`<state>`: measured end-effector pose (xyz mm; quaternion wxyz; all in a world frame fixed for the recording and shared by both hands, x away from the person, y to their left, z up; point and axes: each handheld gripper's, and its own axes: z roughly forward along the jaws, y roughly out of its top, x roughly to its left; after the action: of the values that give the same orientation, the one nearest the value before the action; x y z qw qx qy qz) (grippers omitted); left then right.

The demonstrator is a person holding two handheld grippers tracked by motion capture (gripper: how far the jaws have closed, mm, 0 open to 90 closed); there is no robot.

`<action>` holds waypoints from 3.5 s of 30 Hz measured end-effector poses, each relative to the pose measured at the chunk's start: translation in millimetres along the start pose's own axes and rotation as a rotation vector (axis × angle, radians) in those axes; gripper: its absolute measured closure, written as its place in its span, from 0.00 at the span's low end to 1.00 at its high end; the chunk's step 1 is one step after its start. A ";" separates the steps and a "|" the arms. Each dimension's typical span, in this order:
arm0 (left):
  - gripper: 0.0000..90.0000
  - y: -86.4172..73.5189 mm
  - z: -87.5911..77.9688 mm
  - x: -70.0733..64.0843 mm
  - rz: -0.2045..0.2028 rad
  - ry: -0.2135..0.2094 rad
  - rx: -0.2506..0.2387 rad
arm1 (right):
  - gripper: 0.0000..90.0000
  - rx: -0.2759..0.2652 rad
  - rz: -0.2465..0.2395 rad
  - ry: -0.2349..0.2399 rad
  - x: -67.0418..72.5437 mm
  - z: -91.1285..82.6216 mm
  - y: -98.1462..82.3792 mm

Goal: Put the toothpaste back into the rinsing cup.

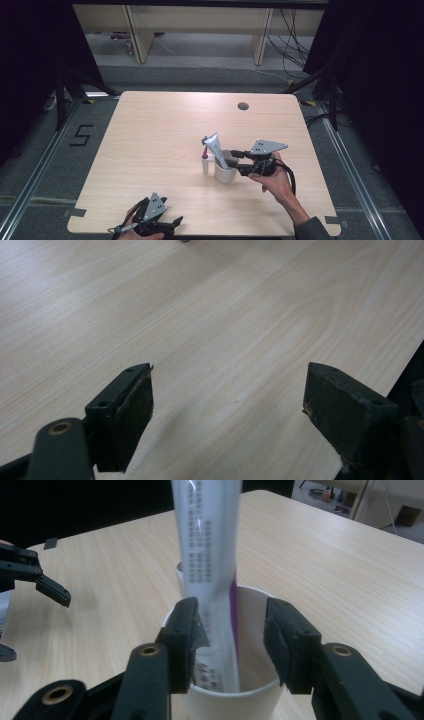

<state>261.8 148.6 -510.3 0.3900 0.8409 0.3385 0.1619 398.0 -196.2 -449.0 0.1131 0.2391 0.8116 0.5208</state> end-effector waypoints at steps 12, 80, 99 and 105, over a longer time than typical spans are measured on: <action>0.22 -0.1 -0.2 0.2 -0.003 0.005 -0.002 | 0.54 -0.017 0.054 -0.037 -7.5 -22.6 -3.2; 0.22 -1.2 -5.9 3.8 0.007 0.039 0.009 | 0.17 0.064 0.209 -0.172 -3.5 -86.6 -54.1; 0.22 -2.5 -5.4 3.3 0.002 0.038 0.006 | 0.17 0.129 0.211 -0.197 4.8 -108.1 -75.4; 0.22 -3.2 -5.8 1.2 -0.017 0.034 -0.008 | 0.17 0.134 0.190 -0.200 7.0 -113.0 -81.2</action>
<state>258.1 154.0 -509.0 0.3888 0.8336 0.3517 0.1741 321.1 -309.9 -472.7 0.1272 0.3724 0.8030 0.4476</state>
